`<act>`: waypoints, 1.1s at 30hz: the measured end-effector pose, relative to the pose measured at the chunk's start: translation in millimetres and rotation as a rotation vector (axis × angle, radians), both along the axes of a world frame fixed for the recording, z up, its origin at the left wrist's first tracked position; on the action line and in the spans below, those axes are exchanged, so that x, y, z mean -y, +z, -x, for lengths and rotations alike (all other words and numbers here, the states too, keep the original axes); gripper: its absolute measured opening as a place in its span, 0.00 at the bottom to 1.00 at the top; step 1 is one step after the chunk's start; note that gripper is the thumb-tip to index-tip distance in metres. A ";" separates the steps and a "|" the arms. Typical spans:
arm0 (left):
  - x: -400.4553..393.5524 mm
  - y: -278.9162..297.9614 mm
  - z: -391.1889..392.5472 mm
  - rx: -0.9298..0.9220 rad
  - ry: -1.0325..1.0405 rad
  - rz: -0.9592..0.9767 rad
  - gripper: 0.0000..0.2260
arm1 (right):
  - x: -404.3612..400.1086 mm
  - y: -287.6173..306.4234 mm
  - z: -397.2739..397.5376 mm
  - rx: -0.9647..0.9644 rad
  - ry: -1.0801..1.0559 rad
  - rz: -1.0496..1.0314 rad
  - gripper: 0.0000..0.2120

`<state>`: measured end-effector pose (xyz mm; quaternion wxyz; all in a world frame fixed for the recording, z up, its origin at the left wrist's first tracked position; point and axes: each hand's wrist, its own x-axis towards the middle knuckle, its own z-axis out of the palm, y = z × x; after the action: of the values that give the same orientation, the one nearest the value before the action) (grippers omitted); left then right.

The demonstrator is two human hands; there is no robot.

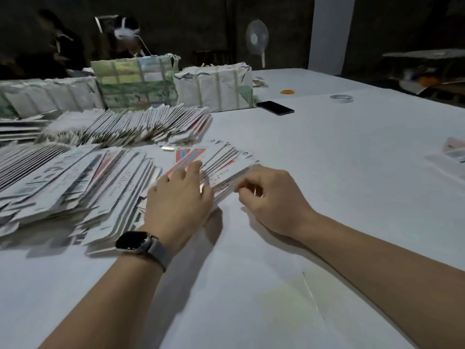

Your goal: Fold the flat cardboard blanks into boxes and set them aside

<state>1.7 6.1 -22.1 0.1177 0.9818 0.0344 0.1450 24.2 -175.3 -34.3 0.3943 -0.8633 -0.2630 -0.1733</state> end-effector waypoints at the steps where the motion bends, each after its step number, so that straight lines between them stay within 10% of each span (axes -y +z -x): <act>1: 0.5 0.5 1.1 0.010 0.006 -0.036 0.23 | 0.3 0.1 0.4 -0.010 0.002 -0.019 0.08; 10: 3.8 7.2 3.5 0.152 -0.114 -0.010 0.21 | 0.3 0.0 0.9 -0.090 -0.015 -0.092 0.12; 23: 19.0 17.7 6.6 0.548 -0.386 0.674 0.15 | 5.6 -2.1 -7.3 -0.293 -0.042 -0.451 0.08; 28: 22.8 14.2 6.4 0.330 -0.442 1.091 0.20 | 2.7 1.2 -5.0 -0.372 -0.016 -0.572 0.16; 33: 31.4 4.7 6.9 0.119 -0.533 1.121 0.21 | 4.6 2.3 -1.7 -0.391 0.060 -0.587 0.12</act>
<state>-5.2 -25.3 -17.4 0.6488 0.7360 -0.1474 0.1250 25.9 -180.0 -32.0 0.6734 -0.7220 -0.1467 -0.0612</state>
